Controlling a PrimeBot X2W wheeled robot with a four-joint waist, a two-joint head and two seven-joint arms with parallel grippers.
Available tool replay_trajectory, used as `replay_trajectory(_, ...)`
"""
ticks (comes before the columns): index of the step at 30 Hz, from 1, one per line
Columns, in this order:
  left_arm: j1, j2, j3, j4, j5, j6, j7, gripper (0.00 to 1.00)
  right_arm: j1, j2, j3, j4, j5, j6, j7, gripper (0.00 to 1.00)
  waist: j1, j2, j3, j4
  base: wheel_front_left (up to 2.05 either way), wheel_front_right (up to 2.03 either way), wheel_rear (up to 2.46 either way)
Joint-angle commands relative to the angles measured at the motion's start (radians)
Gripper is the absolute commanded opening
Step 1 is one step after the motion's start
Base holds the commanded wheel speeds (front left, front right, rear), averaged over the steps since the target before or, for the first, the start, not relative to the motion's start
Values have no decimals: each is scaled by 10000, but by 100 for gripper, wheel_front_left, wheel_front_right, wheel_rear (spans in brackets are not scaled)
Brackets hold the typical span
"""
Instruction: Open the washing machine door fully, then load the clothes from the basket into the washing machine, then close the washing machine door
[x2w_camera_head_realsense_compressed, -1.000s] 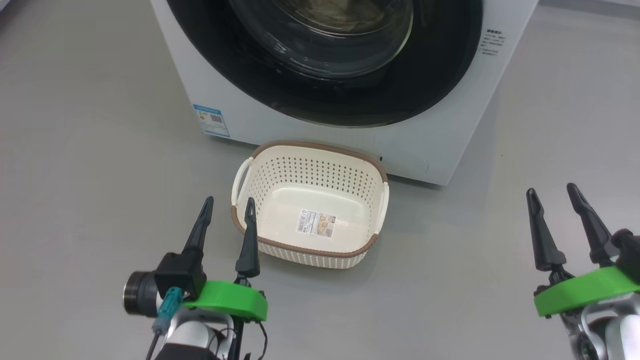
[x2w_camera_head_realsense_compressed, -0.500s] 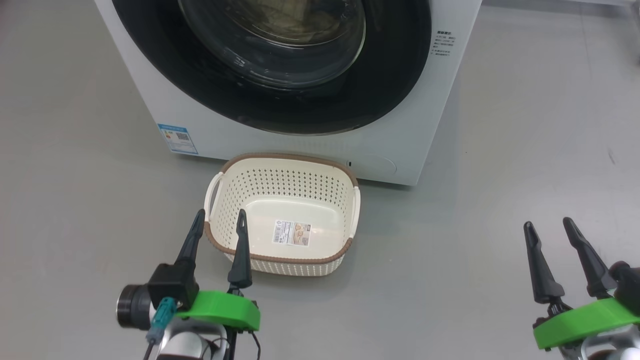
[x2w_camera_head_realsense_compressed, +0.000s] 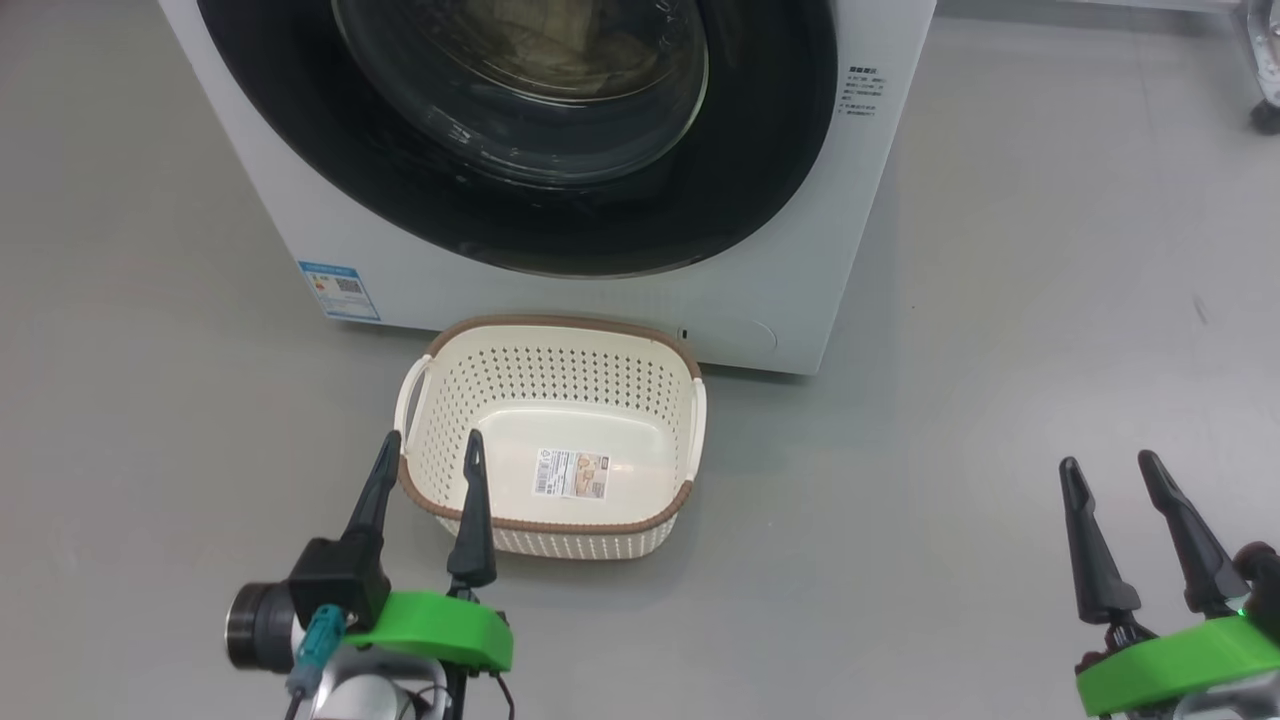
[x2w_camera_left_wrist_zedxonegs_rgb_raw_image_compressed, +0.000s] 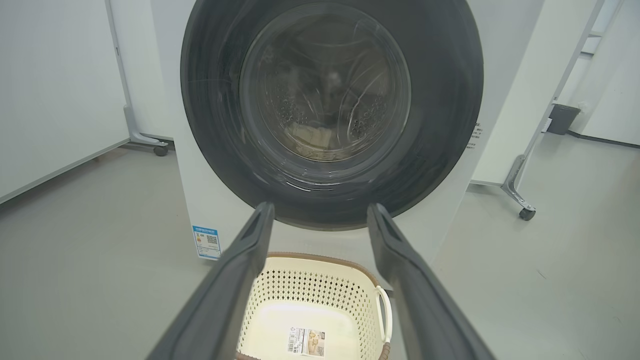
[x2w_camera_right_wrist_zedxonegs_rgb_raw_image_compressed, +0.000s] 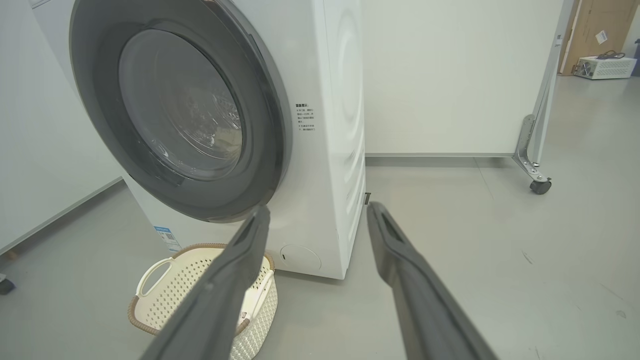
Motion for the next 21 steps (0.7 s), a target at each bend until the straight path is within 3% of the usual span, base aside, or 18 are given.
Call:
replay_trajectory(1, -187, 158, 350, -312, 107, -31, -95, 100, -118, -120, 211, -389, 60, -36, 36, 100, 0, 0, -17, -4, 0, 0, 0)
replay_trajectory(21, -121, 131, 250, -179, 155, -110, -95, 100, -5, -120, 297, -212, 151, -36, 58, 100, 0, 0, -184, 37, 0, 0, 0)
